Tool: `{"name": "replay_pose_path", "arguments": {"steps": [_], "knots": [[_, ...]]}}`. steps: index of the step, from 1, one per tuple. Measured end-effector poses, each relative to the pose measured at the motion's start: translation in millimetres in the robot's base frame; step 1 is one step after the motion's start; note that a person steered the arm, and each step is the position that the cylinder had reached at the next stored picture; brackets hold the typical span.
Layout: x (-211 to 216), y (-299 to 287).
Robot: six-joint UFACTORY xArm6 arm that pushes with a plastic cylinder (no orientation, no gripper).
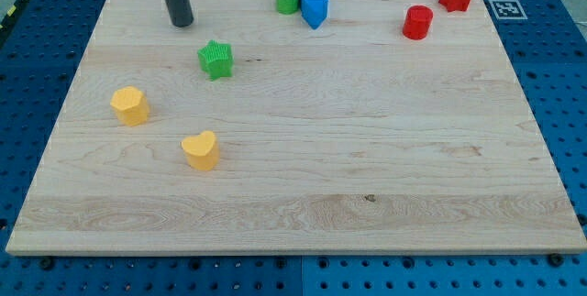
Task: Point your arm closer to the green star
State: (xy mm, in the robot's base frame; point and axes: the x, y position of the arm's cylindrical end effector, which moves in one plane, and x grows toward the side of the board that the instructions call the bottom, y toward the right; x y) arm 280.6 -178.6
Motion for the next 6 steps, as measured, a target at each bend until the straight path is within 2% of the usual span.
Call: {"name": "replay_pose_path", "arguments": {"steps": [3, 6], "knots": [[4.7, -10.9], [50.8, -17.8]]}}
